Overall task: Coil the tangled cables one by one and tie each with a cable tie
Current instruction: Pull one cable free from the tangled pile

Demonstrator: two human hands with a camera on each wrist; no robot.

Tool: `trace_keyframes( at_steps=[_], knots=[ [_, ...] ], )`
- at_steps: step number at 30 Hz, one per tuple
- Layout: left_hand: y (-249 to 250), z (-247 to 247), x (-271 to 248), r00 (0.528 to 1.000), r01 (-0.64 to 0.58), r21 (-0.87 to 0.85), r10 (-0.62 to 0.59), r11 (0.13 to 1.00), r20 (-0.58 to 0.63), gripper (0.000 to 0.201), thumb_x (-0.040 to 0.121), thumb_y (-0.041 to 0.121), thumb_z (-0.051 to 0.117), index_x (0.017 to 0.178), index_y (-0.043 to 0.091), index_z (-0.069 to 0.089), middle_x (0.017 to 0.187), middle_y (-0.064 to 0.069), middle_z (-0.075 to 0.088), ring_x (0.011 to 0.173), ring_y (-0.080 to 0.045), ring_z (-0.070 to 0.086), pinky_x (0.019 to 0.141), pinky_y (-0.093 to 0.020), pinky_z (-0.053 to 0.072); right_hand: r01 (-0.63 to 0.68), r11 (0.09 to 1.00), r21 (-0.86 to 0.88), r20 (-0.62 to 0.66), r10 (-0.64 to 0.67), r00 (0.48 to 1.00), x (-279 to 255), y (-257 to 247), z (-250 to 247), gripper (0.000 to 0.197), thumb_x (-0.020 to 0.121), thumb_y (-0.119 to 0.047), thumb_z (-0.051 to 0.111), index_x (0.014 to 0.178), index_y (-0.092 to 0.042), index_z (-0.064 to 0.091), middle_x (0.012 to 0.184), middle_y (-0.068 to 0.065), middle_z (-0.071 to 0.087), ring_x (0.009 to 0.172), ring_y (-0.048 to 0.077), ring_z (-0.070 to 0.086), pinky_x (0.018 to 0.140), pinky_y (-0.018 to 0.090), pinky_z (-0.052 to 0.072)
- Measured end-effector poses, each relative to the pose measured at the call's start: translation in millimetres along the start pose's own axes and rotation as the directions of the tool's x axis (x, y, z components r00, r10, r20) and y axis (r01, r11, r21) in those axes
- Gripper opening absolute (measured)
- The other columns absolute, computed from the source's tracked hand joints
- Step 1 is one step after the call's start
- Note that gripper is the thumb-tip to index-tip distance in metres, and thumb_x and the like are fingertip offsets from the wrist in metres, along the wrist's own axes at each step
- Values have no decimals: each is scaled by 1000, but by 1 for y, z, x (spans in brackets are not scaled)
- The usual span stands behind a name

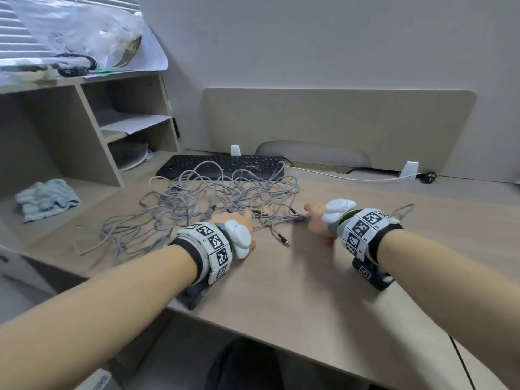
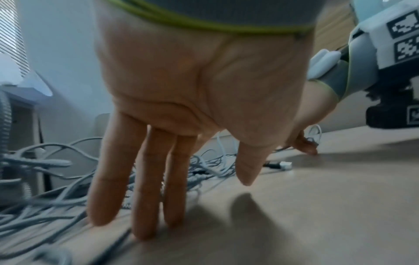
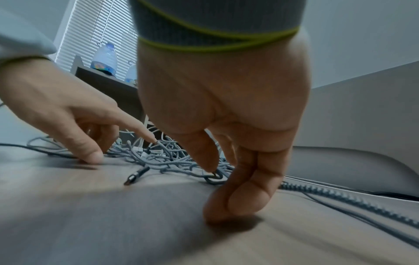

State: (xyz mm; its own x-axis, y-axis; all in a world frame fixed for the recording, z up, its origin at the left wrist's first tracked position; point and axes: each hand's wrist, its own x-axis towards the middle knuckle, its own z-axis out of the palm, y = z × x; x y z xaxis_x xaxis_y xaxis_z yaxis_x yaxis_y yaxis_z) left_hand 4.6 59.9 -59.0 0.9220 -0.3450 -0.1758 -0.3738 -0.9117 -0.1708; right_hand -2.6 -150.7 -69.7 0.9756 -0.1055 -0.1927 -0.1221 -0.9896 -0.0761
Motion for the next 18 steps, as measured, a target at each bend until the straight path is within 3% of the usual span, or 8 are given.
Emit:
trace_keyframes(
  at_steps=[2,4,6,8,10,12,15,18],
  knots=[
    [-1,0,4,999,32,-17,-31,999,20,56,89,35,62,131,16,30,81,-5,49,76,-27,51,61,-33,41,25,998,-59,23,-23,999,-6,3,-5,30,92,-13,44,121,-12,51,124,13,59,90,25,56,74,24,37],
    [-4,5,13,998,50,-80,-48,995,30,50,90,34,60,129,16,33,79,-3,45,72,-25,49,54,-29,37,64,997,-48,11,-64,998,-10,1,-4,33,93,-16,51,125,-7,54,126,15,59,108,30,59,75,25,35],
    [-8,10,23,997,75,-119,-76,990,0,32,90,31,60,111,18,40,69,0,36,56,-17,38,41,-25,30,95,989,-117,35,-91,995,-15,-2,-5,37,97,-25,49,124,-1,55,126,19,59,114,33,58,77,29,41],
    [-11,12,31,997,71,-149,-74,986,-16,22,90,29,59,92,24,37,65,2,30,50,-12,28,32,-19,28,71,977,-202,51,-62,997,-21,-4,-8,48,95,-53,42,111,-11,58,118,13,64,104,33,61,79,33,44],
    [-11,10,35,998,49,-152,-53,987,-26,24,91,30,57,98,24,35,70,2,34,58,-16,37,47,-19,37,62,975,-215,47,-53,998,-26,-3,-9,51,88,-67,40,102,-21,56,110,2,65,97,28,61,81,32,42],
    [-5,1,32,997,29,-156,-39,987,-61,25,91,30,60,101,25,37,81,1,45,75,-21,47,67,-28,40,74,975,-208,59,-63,996,-31,-1,-11,53,89,-67,41,109,-21,58,113,-1,64,101,27,61,86,33,43],
    [5,-23,27,999,-34,-159,32,987,-15,25,94,15,56,117,16,48,97,-11,56,87,-27,57,71,-33,41,53,979,-198,60,-42,997,-45,4,-18,52,89,-65,41,111,-20,58,110,-1,64,100,27,61,80,31,40],
    [18,-39,17,993,-115,-134,116,984,-1,41,89,4,56,126,3,36,87,-12,54,79,-26,53,69,-36,41,55,980,-190,46,-47,998,-53,7,-25,34,91,-52,48,105,-22,59,103,-2,65,96,26,62,76,29,38]
  ],
)
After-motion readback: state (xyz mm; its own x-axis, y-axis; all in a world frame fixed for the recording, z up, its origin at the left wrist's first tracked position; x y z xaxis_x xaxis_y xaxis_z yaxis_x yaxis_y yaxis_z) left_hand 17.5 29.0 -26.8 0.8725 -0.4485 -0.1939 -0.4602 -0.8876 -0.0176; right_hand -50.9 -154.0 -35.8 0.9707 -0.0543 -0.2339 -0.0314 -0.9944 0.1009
